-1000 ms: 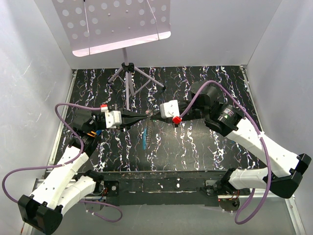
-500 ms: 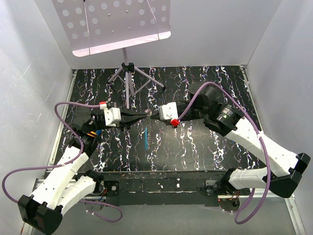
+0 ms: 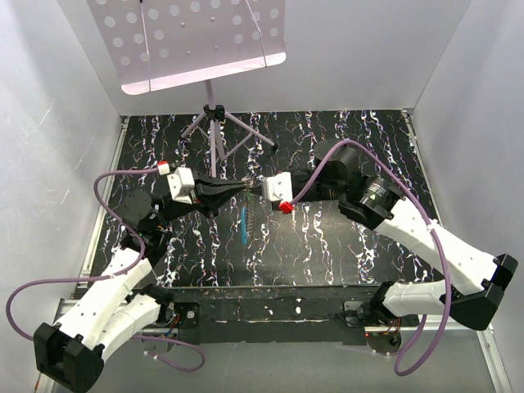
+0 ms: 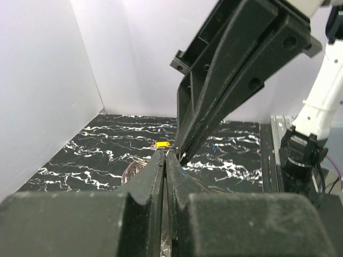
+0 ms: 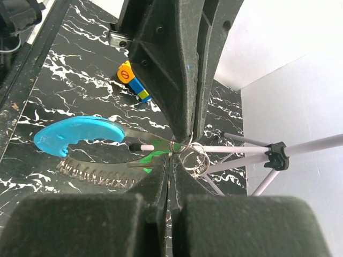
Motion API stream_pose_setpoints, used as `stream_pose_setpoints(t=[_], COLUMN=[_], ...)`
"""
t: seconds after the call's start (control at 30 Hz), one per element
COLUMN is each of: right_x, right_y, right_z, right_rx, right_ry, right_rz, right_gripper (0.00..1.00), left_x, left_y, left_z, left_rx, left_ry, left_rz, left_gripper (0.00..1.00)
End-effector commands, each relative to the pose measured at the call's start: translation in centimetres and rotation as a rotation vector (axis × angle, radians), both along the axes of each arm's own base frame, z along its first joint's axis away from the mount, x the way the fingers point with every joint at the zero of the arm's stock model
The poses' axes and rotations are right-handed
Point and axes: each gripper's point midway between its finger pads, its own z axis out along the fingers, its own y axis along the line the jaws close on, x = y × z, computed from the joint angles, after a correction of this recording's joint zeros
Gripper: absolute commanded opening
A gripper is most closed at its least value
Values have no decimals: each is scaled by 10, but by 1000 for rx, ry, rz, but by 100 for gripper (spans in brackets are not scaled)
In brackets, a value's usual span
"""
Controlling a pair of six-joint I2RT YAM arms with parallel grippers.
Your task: Put the keys on the keyring
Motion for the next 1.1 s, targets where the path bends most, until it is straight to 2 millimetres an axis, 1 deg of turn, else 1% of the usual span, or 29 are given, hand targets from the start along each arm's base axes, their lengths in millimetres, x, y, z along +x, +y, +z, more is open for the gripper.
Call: stream_pose_setpoints(t=[0.0,0.03,0.07,0.2,0.37,0.53,0.63,0.67,0.8,0.87,0.93,1.0,1.07], right_x=[-7,-7,-7,-8,-8,-8,-11,-12,-23,-32,-37,-33,-30], right_y=[9,9,10,12,14,18,19,18,11,0,-15,-27,-35], right_z=[8,8,6,3,-1,-4,-5,-2,9,17,39,55,66], right_rx=[54,56,54,54,54,58,57,63,76,78,118,163,197], right_ry=[7,8,10,19,23,31,44,53,82,107,168,258,334], right_rz=[19,16,19,17,18,29,40,42,64,73,78,61,70], right_gripper=[1,1,1,1,1,2,9,13,35,43,48,51,54], left_x=[6,9,9,17,24,31,35,35,35,34,28,17,4], left_y=[15,15,17,25,32,36,36,35,35,34,28,22,13], left_z=[37,34,36,33,34,35,35,36,36,37,37,37,33], left_rx=[-205,-229,-268,-375,-453,-539,-573,-578,-574,-558,-511,-458,-385], left_ry=[0,25,41,106,147,207,234,236,222,193,153,85,29], left_rz=[87,90,92,117,149,141,133,130,134,136,110,66,2], left_gripper=[0,0,0,0,0,0,0,0,0,0,0,0,0])
